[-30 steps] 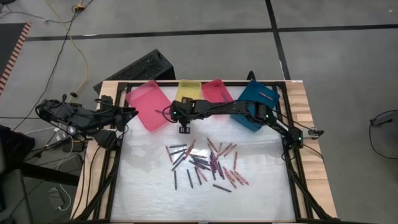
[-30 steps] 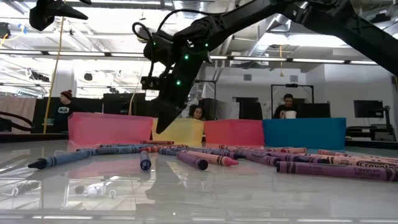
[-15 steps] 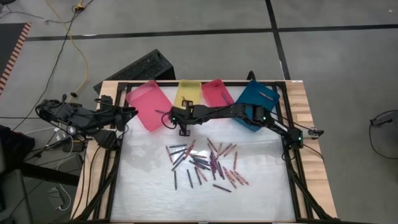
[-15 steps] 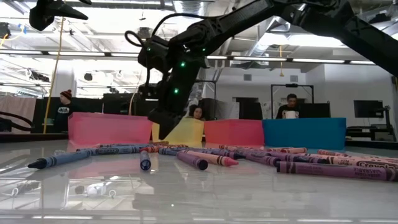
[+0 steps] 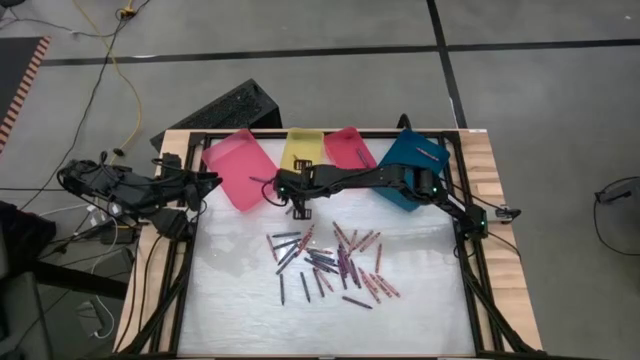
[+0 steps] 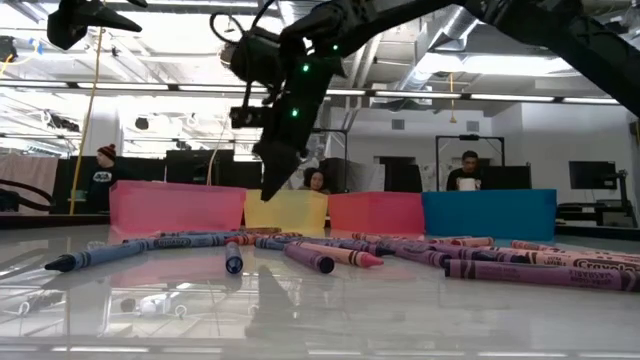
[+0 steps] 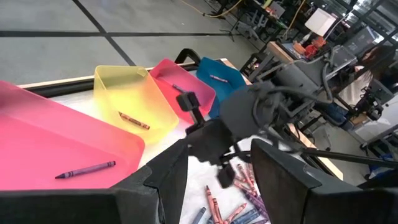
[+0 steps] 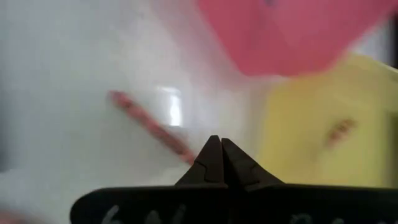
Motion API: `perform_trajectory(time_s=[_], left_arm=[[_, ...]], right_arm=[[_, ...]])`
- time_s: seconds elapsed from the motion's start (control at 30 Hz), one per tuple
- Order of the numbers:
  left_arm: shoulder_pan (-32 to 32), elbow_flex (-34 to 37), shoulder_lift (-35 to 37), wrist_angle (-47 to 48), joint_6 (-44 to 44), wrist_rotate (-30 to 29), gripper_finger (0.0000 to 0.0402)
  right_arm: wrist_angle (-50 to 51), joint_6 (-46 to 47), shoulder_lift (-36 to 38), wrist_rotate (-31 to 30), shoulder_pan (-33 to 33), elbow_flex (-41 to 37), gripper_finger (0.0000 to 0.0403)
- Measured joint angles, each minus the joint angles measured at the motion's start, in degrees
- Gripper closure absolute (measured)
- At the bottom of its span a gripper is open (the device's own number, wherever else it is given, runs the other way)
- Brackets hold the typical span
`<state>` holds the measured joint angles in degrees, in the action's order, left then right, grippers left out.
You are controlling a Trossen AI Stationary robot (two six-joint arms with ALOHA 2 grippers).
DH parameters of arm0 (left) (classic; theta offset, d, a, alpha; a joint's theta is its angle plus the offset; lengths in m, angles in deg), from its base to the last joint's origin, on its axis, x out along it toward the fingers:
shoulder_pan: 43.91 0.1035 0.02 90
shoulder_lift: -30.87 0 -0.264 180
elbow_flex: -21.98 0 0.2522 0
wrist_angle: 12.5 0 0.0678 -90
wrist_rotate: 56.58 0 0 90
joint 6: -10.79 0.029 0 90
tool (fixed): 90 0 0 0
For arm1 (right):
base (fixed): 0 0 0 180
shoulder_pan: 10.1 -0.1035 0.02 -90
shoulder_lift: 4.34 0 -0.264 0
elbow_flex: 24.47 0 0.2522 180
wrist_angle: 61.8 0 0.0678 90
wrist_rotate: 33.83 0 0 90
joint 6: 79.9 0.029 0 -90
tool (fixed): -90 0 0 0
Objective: Sort crayons
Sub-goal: Put the red crayon in the yellow bin
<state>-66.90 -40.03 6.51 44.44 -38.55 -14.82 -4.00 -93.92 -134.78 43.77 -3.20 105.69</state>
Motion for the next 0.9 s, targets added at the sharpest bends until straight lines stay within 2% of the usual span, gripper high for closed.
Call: perform_trajectory(time_s=[0.13, 0.2, 0.37, 0.7, 0.9], left_arm=[[0.0, 0.0, 0.0, 0.2, 0.0, 0.02, 0.0236], [0.0, 0.0, 0.0, 0.31, 0.0, 0.02, 0.0236], [-0.01, 0.0, 0.0, 0.31, -0.02, 0.62, 0.0236], [0.01, 0.0, 0.0, 0.51, -0.68, 1.11, 0.0236], [-0.01, 0.0, 0.0, 1.15, -0.97, 1.05, 0.0236]], right_arm=[[-0.38, -2.1, 0.66, 14.57, 0.77, 0.02, 0.04], [-0.07, -3.26, 0.56, 18.46, 1.09, 0.0, 0.04], [-0.19, -8.96, -0.62, 18.4, 0.56, -0.02, 0.0379], [-1.33, -13.05, -1.13, 16.39, 0.41, 0.0, 0.0262], [-1.87, -13.03, -1.87, 16.84, 1.48, 0.02, 0.025]])
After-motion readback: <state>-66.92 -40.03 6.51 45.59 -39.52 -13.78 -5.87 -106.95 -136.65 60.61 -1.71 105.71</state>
